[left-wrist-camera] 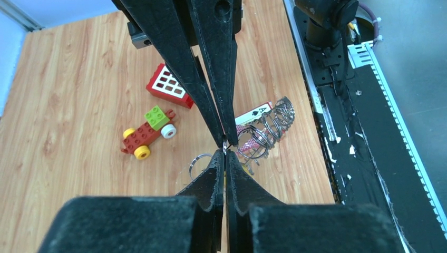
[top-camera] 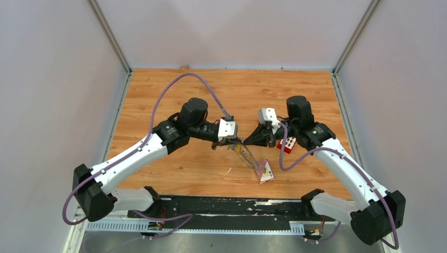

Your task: Put the keys on the keyring

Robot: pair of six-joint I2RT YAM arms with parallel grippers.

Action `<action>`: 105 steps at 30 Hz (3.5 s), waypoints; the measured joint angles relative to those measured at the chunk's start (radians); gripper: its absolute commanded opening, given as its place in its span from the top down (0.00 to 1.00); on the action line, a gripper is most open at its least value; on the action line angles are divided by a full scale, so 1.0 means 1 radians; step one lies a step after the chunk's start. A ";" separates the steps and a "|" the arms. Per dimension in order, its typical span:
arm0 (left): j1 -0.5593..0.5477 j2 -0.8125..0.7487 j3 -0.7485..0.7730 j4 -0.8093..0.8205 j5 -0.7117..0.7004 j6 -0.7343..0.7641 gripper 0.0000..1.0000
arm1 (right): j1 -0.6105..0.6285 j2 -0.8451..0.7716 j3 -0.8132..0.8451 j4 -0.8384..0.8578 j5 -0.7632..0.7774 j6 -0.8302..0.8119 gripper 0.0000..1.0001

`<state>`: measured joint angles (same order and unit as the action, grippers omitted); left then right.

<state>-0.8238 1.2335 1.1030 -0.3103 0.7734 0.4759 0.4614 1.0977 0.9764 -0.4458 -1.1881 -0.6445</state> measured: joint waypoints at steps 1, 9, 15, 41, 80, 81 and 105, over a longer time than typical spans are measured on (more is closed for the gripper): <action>0.000 0.000 0.000 -0.001 -0.005 0.000 1.00 | 0.000 0.000 -0.002 0.002 0.000 -0.001 1.00; -0.001 0.007 0.032 -0.061 -0.055 -0.026 1.00 | 0.019 -0.019 -0.023 0.024 0.051 -0.035 1.00; -0.001 0.040 0.097 -0.153 -0.084 -0.089 1.00 | 0.062 -0.040 -0.037 0.048 0.136 -0.047 0.87; -0.028 0.085 0.171 -0.304 -0.166 -0.116 0.93 | 0.125 -0.011 -0.040 0.058 0.220 -0.018 1.00; 0.105 -0.083 -0.128 0.212 0.169 -0.195 0.76 | 0.054 -0.021 -0.033 0.191 0.042 0.206 1.00; 0.105 -0.081 -0.130 0.220 0.171 -0.200 0.80 | 0.054 -0.021 -0.033 0.193 0.042 0.207 1.00; 0.020 0.003 0.152 -0.266 -0.112 -0.066 1.00 | 0.061 -0.019 -0.033 0.200 0.158 0.118 0.66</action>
<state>-0.8040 1.2362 1.2552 -0.5758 0.6617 0.4095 0.5224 1.0782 0.9432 -0.2459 -1.0298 -0.5266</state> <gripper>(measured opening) 0.006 0.299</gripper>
